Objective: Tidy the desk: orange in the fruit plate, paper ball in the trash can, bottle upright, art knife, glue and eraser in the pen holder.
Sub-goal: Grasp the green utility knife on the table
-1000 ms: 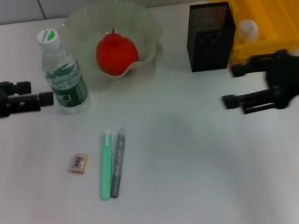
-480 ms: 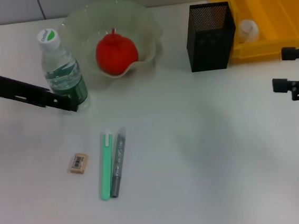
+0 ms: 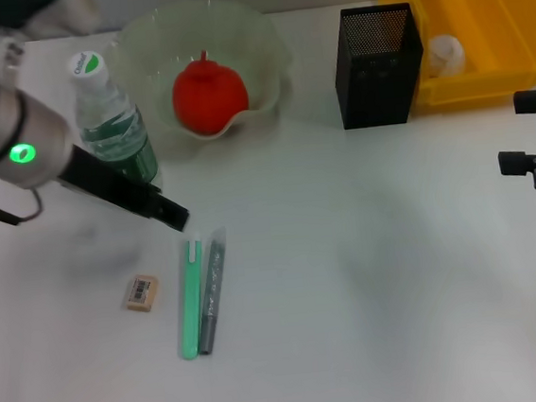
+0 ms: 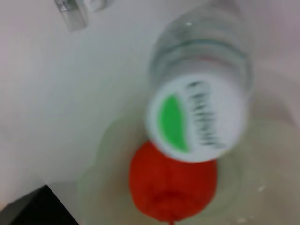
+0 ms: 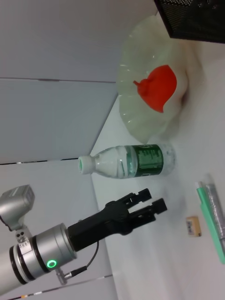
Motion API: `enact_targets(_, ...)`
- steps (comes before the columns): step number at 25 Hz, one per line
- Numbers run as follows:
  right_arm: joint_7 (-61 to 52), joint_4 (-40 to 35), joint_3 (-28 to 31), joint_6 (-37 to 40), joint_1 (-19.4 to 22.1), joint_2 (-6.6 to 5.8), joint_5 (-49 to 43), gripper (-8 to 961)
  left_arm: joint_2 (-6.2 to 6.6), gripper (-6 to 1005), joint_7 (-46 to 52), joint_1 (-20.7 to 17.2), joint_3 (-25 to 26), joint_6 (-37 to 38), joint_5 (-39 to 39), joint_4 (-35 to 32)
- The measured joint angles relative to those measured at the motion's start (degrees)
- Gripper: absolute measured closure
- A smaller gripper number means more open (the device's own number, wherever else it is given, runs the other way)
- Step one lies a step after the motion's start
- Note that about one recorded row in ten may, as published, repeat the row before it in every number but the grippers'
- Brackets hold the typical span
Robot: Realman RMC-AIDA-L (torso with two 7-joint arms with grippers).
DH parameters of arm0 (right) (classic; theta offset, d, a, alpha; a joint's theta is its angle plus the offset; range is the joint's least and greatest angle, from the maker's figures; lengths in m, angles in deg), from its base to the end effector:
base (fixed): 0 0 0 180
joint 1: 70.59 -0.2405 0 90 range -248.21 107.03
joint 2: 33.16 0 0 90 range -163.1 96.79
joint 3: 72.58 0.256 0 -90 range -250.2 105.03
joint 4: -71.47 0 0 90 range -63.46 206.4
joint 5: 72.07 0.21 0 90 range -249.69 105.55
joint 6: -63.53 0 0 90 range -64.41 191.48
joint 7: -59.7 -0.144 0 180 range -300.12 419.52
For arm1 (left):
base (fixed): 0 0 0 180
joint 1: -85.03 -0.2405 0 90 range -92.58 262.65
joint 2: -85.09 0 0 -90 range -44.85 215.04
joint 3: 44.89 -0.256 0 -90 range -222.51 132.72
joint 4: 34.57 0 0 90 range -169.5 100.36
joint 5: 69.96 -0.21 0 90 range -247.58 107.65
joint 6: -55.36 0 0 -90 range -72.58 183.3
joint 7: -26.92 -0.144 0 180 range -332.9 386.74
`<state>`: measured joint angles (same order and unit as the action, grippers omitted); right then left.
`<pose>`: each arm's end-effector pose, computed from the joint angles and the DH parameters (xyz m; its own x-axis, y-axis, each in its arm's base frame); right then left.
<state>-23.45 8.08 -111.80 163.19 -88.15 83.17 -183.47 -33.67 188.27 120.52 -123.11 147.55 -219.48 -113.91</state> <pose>0.2828 0.2917 0.0938 0.8863 -0.2058 -0.4149 -0.3595 -0.8705 -0.3362 -0.1731 0.3558 0.0097 0.5807 0.8075 -0.1037 0.6845 -0.5532 -0.4747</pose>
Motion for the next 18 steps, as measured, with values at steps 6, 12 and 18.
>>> enact_targets(6, 0.5, 0.2, 0.3, -0.1, -0.1, 0.07, -0.2, 148, -0.4, 170, 3.4, 0.7, -6.6, -2.6, -1.2, 0.7)
enact_targets(12, 0.6, 0.2, 0.4, -0.3, -0.1, 0.18, -0.2, 148, -0.43, 170, 3.4, 0.9, -8.2, -5.5, -2.3, 4.7)
enact_targets(18, 0.6, 0.3, 0.5, -0.8, -0.2, 0.31, -0.2, 148, -0.42, 171, 3.4, 1.2, -11.7, -7.1, -4.3, 5.6)
